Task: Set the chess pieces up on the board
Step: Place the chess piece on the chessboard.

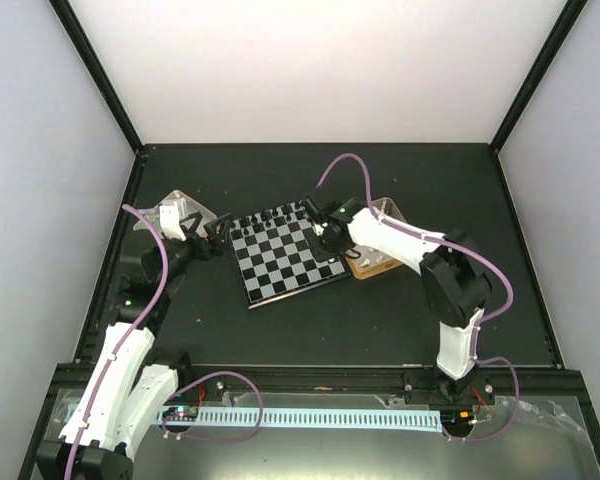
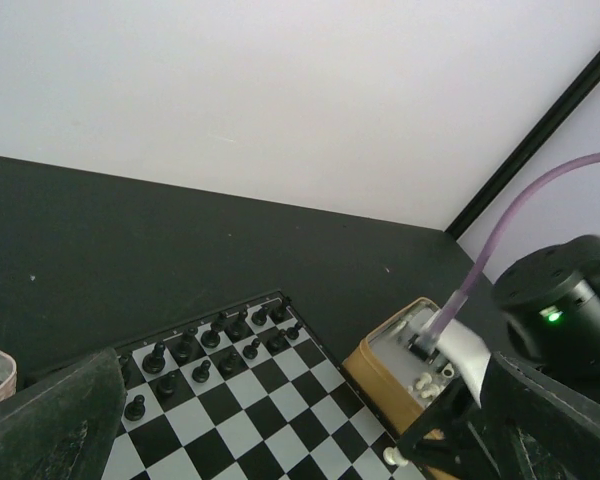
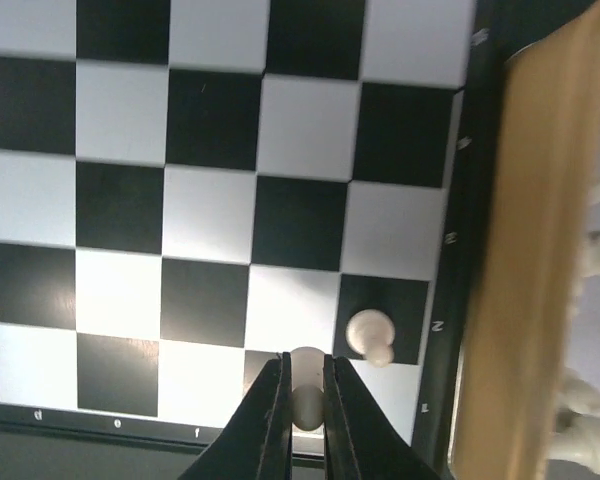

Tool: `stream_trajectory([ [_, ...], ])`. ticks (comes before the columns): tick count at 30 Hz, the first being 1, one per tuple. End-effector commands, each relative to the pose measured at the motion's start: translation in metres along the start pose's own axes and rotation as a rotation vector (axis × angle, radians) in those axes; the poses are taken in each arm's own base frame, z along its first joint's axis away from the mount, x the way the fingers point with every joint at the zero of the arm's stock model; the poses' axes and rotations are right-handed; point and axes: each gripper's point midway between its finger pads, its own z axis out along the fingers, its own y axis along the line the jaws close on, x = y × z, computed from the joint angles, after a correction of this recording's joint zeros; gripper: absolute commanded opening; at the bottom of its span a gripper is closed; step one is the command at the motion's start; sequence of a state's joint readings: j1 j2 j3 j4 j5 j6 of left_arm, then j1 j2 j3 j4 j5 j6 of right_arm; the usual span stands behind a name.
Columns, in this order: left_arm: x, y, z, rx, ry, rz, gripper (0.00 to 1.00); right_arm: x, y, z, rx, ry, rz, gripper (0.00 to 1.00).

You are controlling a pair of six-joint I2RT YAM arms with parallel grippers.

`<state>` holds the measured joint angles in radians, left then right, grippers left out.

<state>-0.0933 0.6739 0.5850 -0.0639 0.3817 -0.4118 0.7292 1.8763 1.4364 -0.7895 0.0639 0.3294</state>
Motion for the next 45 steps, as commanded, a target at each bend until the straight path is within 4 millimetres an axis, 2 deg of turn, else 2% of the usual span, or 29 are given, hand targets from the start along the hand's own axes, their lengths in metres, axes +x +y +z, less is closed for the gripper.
stream_trajectory([
  [1, -0.015, -0.01, -0.005, 0.02, -0.035, 0.032, 0.99, 0.009, 0.015, 0.004, -0.025, 0.068, -0.098, 0.08],
  [10, -0.016, -0.01, -0.005, 0.018, -0.039, 0.034, 0.99, 0.011, 0.023, 0.018, -0.022, 0.146, -0.151, 0.11],
  [19, -0.017, -0.009, -0.005, 0.015, -0.043, 0.039, 0.99, 0.016, 0.018, 0.029, 0.014, 0.196, -0.153, 0.13],
  [24, -0.017, -0.009, -0.005, 0.015, -0.043, 0.039, 0.99, 0.012, 0.018, 0.03, 0.02, 0.186, -0.15, 0.17],
  [28, -0.017, -0.01, -0.006, 0.016, -0.045, 0.04, 0.99, 0.005, 0.019, 0.023, 0.023, 0.156, -0.137, 0.19],
  [32, -0.018, -0.01, -0.006, 0.016, -0.045, 0.04, 0.99, -0.008, 0.023, 0.007, 0.0, 0.089, -0.117, 0.19],
  [36, -0.018, -0.011, -0.006, 0.02, -0.046, 0.041, 0.99, -0.02, 0.02, -0.012, 0.006, 0.015, -0.084, 0.25],
  [40, -0.018, -0.011, -0.007, 0.021, -0.046, 0.041, 0.99, -0.032, -0.002, -0.035, 0.059, -0.1, 0.002, 0.33],
  [45, -0.018, -0.012, -0.007, 0.022, -0.047, 0.042, 0.99, -0.032, -0.065, -0.049, 0.124, -0.183, 0.218, 0.34],
])
